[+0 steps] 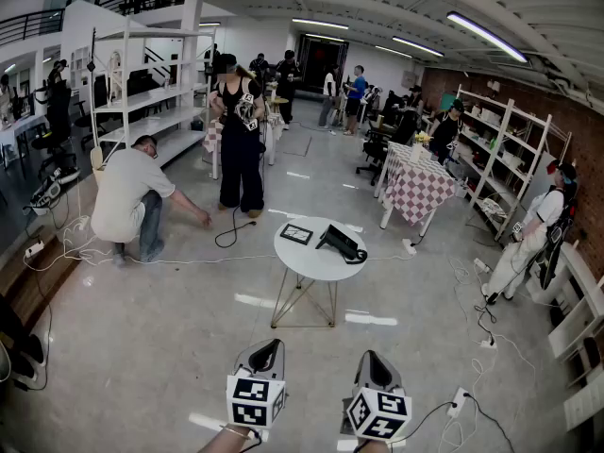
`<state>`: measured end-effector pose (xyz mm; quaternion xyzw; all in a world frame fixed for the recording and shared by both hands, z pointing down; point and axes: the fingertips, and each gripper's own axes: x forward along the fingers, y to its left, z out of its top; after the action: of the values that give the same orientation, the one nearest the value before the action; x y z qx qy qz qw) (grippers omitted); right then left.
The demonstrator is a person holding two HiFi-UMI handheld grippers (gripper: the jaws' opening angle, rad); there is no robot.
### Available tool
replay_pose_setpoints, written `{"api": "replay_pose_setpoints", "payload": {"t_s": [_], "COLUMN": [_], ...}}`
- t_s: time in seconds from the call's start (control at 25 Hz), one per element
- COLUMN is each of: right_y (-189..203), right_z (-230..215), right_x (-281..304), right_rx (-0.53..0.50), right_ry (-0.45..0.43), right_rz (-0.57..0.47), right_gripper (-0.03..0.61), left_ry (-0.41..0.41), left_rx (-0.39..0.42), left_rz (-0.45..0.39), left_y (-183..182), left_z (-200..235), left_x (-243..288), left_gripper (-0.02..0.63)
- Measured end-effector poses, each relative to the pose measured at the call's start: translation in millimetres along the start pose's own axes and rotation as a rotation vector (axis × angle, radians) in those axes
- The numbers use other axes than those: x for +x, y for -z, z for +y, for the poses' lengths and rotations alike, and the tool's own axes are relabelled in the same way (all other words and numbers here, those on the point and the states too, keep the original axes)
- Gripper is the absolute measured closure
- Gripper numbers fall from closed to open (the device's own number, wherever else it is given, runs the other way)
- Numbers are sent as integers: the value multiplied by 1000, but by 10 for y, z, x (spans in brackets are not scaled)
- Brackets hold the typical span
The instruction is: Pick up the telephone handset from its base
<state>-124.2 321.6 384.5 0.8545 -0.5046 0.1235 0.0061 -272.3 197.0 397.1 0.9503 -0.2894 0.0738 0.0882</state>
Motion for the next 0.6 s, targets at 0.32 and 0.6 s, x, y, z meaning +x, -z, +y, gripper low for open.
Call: {"api": "replay_pose_setpoints", "payload": {"t_s": [0.32, 0.6], "right_y": [36, 114], "right_z": [71, 156], "right_x": [-54, -56], "right_rx": [-13, 63], "right_ry": [5, 1], "right_rz": [2, -4], "right_gripper": [554, 554], "left_ry": [-2, 0], "left_rx": [-5, -4], "left_rz": [6, 13], "left_y": [50, 135], "left_z": [98, 220], "left_x": [-36, -121], "left_gripper": [604, 604]}}
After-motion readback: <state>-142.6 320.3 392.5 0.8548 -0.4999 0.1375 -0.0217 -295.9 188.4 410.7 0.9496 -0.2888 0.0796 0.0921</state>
